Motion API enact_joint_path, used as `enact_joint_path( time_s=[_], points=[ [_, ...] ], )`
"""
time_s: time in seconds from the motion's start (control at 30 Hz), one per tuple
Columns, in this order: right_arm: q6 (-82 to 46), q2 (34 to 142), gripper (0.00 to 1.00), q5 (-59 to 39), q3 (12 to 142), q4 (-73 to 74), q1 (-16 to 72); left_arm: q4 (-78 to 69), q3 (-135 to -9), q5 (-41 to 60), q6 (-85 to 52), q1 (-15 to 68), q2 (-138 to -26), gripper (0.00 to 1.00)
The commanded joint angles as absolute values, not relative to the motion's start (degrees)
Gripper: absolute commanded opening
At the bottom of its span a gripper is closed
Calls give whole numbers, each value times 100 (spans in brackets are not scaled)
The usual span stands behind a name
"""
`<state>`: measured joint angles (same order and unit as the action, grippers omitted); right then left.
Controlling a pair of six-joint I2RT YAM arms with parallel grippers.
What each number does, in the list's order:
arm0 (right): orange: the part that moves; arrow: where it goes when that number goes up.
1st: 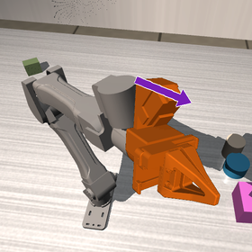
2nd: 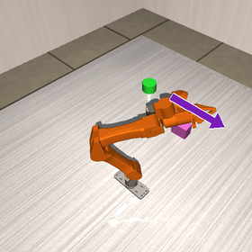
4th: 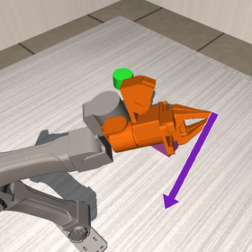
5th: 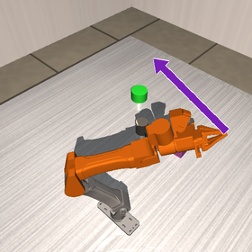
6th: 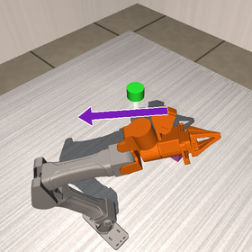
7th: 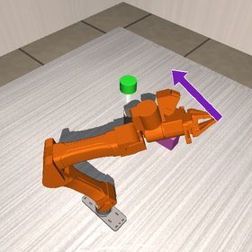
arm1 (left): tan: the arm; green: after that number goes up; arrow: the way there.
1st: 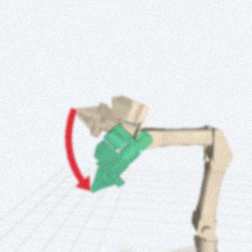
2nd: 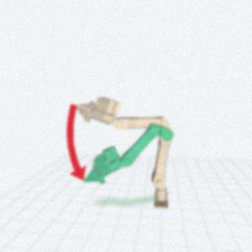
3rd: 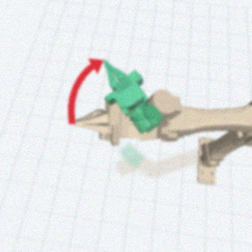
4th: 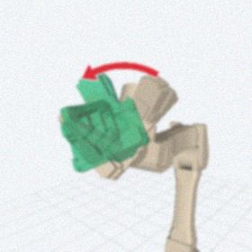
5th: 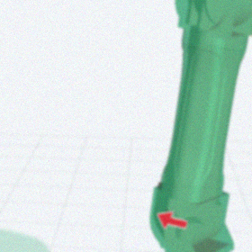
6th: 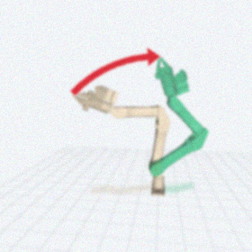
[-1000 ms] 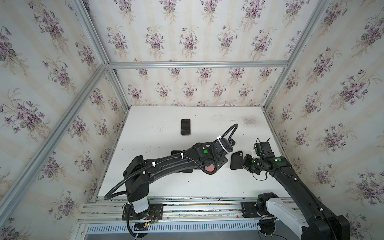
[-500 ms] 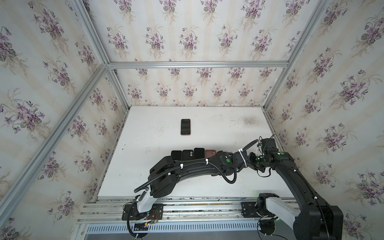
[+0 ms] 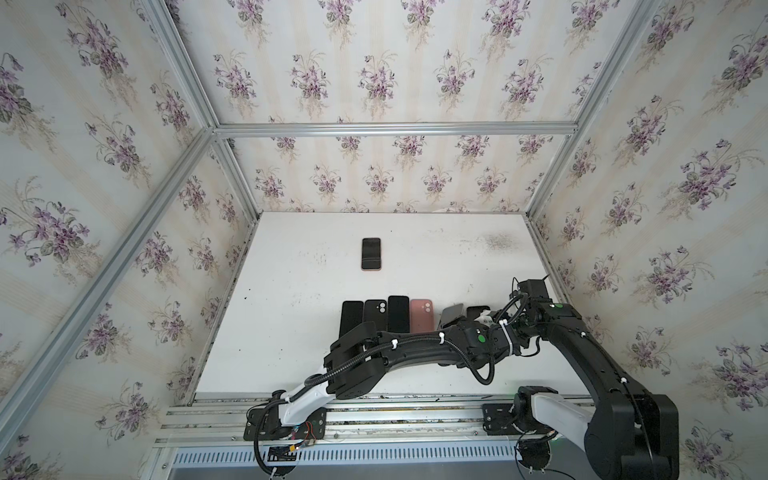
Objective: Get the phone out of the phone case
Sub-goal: 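Lower the silver phone onto the table beside the row and open the left gripper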
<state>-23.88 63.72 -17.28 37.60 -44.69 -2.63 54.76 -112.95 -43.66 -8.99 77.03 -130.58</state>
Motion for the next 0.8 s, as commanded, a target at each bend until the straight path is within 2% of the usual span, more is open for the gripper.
enact_joint_path(
  time_s=[0.0,0.67,0.77],
  points=[
    [-2377,6417,0,-1994,3749,-4126,-246,5609,-11343,-4195,-750,7811,-13189,14],
    [-2529,6621,0,-2285,3467,-3509,-246,5414,-11821,-3659,-933,7831,-13869,23],
    [-2532,6712,0,-2269,3443,-3428,-246,5309,-11896,-3600,-933,7798,-13854,29]
  ],
)
